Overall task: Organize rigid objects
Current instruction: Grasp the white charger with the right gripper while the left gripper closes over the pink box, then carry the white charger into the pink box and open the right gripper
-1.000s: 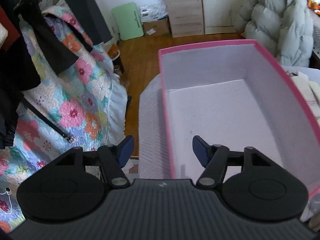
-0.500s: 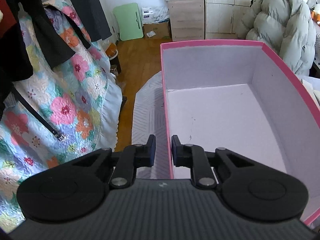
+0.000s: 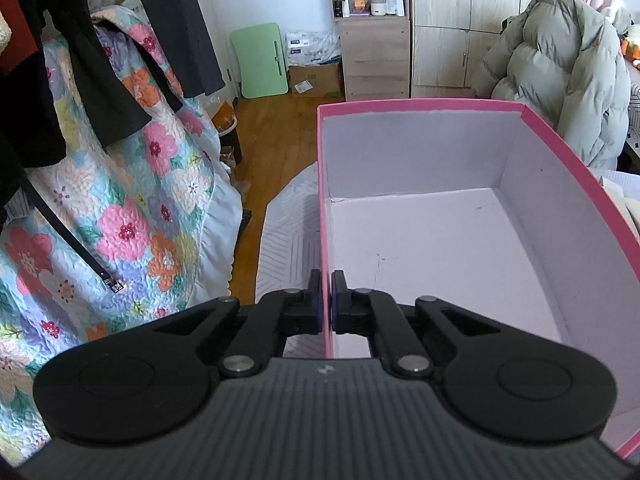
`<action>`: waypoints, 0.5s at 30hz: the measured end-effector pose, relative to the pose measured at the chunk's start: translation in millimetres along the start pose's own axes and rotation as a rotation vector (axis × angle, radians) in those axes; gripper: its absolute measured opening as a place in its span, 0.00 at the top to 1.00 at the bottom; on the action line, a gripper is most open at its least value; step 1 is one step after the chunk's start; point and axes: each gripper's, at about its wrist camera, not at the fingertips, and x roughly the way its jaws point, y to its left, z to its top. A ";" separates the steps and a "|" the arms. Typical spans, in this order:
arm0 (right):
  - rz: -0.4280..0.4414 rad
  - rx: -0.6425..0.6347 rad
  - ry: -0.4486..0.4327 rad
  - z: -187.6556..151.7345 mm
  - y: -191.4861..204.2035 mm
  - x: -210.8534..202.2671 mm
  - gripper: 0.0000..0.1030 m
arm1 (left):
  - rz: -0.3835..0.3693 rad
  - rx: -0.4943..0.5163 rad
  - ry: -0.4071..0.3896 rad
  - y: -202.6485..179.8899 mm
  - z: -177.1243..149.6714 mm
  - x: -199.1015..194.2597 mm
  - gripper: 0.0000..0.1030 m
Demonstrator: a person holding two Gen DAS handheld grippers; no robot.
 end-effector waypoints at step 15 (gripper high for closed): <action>0.174 0.047 -0.147 56.0 -13.5 -49.8 0.48 | 0.011 -0.022 -0.051 1.4 -3.9 -5.3 0.97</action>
